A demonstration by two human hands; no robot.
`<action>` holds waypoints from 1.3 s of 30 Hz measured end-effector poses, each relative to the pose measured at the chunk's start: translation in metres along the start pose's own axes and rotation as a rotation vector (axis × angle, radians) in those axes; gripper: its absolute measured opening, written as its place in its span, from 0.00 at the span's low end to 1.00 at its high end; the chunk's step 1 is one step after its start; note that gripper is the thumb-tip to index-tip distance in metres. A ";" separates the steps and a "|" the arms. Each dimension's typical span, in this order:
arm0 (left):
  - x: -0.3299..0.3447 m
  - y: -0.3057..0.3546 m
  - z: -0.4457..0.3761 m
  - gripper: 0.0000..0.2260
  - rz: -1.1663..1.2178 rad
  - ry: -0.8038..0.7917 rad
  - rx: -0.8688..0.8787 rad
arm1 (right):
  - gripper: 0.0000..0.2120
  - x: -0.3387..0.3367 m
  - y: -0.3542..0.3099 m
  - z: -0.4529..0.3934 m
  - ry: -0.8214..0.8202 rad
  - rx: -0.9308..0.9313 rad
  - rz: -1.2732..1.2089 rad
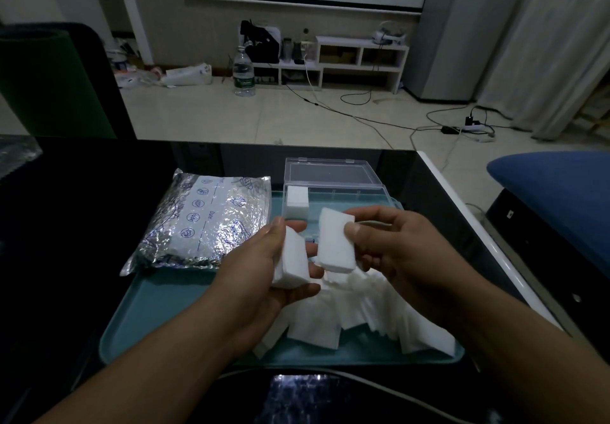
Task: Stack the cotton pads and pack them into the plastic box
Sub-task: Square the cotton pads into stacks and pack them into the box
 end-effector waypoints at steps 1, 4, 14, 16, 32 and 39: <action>0.000 0.000 0.000 0.15 -0.006 -0.001 0.003 | 0.06 0.000 0.000 0.000 0.001 0.003 -0.020; -0.002 0.000 -0.002 0.15 -0.016 0.013 0.010 | 0.06 -0.002 0.000 -0.001 0.026 -0.029 0.083; -0.013 0.000 -0.005 0.16 0.002 0.090 0.029 | 0.04 0.001 0.024 -0.015 0.114 -0.282 1.068; -0.013 0.000 -0.005 0.16 0.000 0.091 0.031 | 0.05 0.005 0.023 -0.014 0.113 -0.311 1.095; 0.012 -0.007 0.006 0.15 -0.022 -0.102 -0.009 | 0.02 0.001 -0.001 0.002 -0.002 -0.040 0.114; 0.013 -0.010 0.006 0.16 0.068 -0.150 -0.070 | 0.02 0.015 0.004 -0.003 0.088 -0.268 0.525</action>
Point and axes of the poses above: each hand's wrist, its own z-axis away from the middle knuckle, its own x-axis out of the palm, y = z × x, the point moved 5 cm from there along -z, towards the middle knuckle, and after that the axes turned 3 degrees about -x, right-handed, at the moved point
